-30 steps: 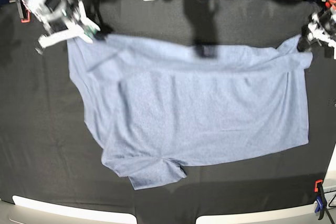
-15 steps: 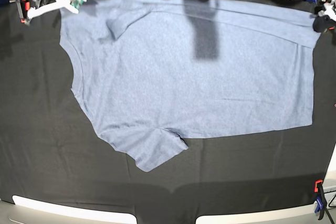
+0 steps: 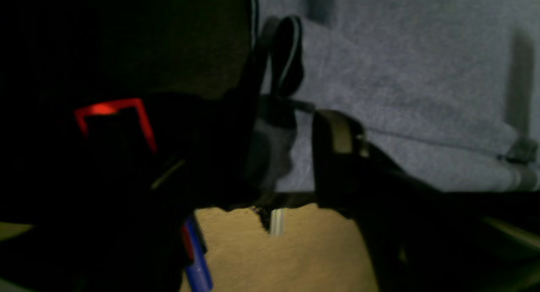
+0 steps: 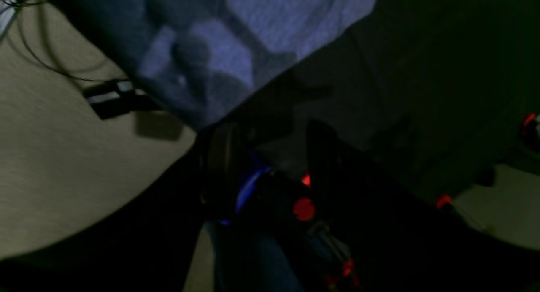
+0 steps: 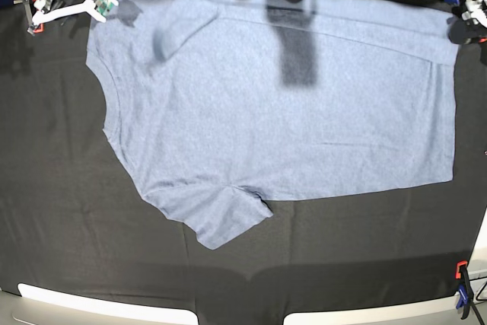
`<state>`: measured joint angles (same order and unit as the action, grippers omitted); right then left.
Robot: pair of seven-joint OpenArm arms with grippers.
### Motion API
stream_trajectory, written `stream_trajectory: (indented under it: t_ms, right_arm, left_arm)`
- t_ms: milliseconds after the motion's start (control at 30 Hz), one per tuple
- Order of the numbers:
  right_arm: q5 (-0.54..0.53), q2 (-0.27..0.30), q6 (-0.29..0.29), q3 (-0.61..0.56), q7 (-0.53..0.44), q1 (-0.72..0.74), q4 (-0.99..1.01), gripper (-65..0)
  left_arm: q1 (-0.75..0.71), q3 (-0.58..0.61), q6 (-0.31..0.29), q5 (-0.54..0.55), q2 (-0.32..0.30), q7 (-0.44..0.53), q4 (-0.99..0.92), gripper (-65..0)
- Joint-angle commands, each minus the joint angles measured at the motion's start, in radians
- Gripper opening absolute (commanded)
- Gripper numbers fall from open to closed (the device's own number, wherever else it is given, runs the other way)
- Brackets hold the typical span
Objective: Layout the t-shirt on the table in an organized manner, then fold the t-shirt properly
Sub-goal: 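Lift the shirt shoulders with both grippers and lay it flat, then move both grippers to the shirt hem corners and grasp them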
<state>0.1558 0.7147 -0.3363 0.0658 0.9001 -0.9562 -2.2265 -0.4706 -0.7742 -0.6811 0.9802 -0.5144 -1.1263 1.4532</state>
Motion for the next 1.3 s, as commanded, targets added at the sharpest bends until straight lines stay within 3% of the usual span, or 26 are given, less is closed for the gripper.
stream_trajectory:
  t_ms: [0,133,200,300,400,467,633,900,1033,1267]
  right_arm:
    - [-0.006,0.011,0.007,0.007,0.001,-0.005,-0.031,-39.7]
    - [-0.009,0.011,0.008,0.007,-0.066,-0.002,-0.092,-39.8]
    - [-0.023,0.011,0.051,0.013,-0.13,0.019,-0.108,-39.8]
    - [-0.144,0.005,0.116,0.021,-0.14,0.117,-0.097,-39.8]
    - [-0.22,-0.045,0.114,0.021,-0.14,0.231,-0.045,-39.7]
    - [-0.251,-0.086,0.106,0.021,-0.146,0.31,0.015,-39.7]
    - [-0.325,-0.161,0.089,0.021,-0.171,0.525,0.205,-33.3]
    - [-0.373,-0.246,0.088,0.021,-0.182,0.779,0.383,-33.3]
    - [-0.374,-0.269,0.088,0.021,-0.197,0.821,0.392,-33.3]
    - [-0.374,-0.272,0.082,0.021,-0.224,0.829,0.391,-33.4]
  left_arm:
    - [-0.001,-0.011,0.0,0.016,-0.038,0.004,0.015,-34.2]
    - [0.0,-0.011,0.003,0.016,-0.098,-0.002,0.015,-34.2]
    - [0.003,-0.011,0.044,0.016,-0.125,0.061,0.015,-34.2]
    - [0.029,-0.01,0.079,0.016,-0.135,0.173,0.014,-34.2]
    - [0.107,-0.008,0.078,0.013,-0.12,0.2,0.013,-34.3]
    - [0.165,0.002,0.078,-0.047,-0.109,0.274,0.011,-34.3]
    - [0.33,0.16,0.083,-0.193,-0.11,0.369,-0.055,-34.5]
    - [0.682,0.438,0.151,-0.429,-0.11,0.595,-0.412,-34.5]
    - [0.855,0.461,0.173,-0.527,-0.111,0.726,-0.634,-34.5]
    - [1.045,0.465,0.172,-0.587,-0.115,0.883,-1.007,-34.5]
